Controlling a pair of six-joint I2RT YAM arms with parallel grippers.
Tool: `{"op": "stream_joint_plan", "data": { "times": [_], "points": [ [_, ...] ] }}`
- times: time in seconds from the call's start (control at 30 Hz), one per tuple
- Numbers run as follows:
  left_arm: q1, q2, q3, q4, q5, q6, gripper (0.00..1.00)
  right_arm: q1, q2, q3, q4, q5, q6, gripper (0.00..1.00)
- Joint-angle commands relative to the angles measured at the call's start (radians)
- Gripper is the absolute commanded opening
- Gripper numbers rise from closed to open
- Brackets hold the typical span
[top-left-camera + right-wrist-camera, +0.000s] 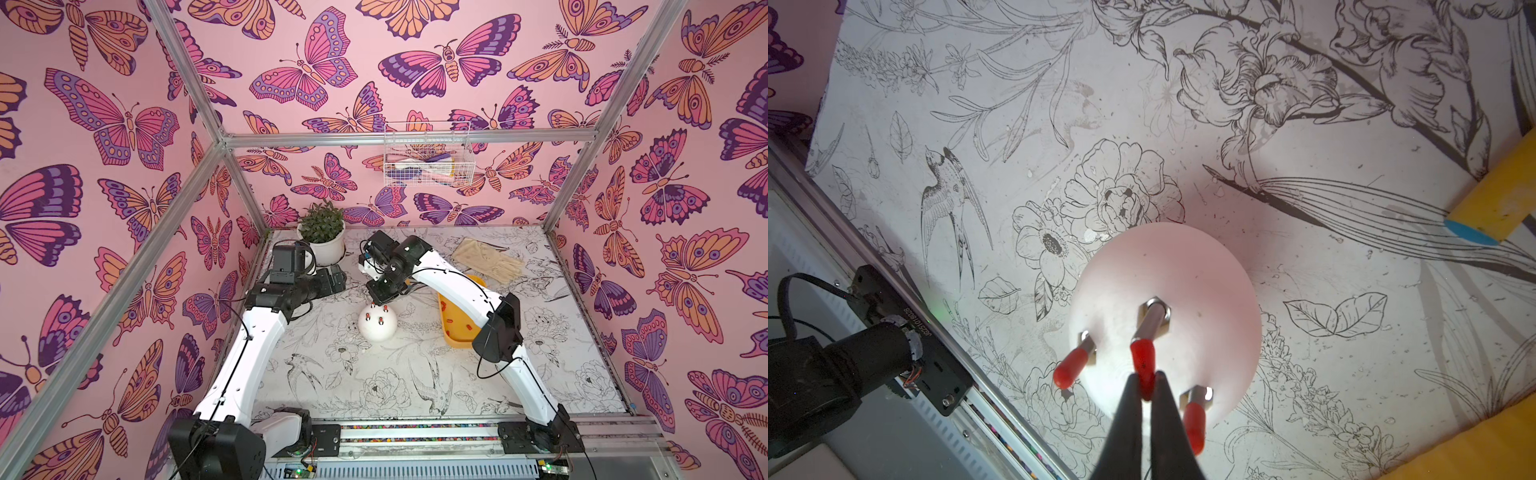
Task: Cover the protruding screws with screw protection sleeves
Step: Attach the screw protection sleeve to the screw.
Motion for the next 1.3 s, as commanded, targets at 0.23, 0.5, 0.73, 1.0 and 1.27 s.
{"op": "stream_joint_plan", "data": {
  "times": [0.23,0.5,0.73,1.0,1.27],
  "points": [
    [0.007,-0.021,-0.016,0.006,0.010,0.017,1.00,0.001,0.032,0.022,-0.007,-0.019,0.016,0.09],
    [0.007,-0.021,-0.017,0.005,0.011,0.018,1.00,0.001,0.034,0.027,-0.003,-0.024,0.019,0.09],
    [0.006,-0.022,-0.017,0.005,0.012,0.017,1.00,0.001,0.043,0.043,-0.006,-0.025,0.020,0.10],
    [0.007,-0.024,-0.016,0.005,0.012,0.018,1.00,0.001,0.040,0.048,0.000,-0.023,0.022,0.10],
    [0.007,-0.024,-0.017,0.005,0.013,0.017,1.00,0.001,0.040,0.052,0.008,-0.023,0.025,0.10]
  ]
}}
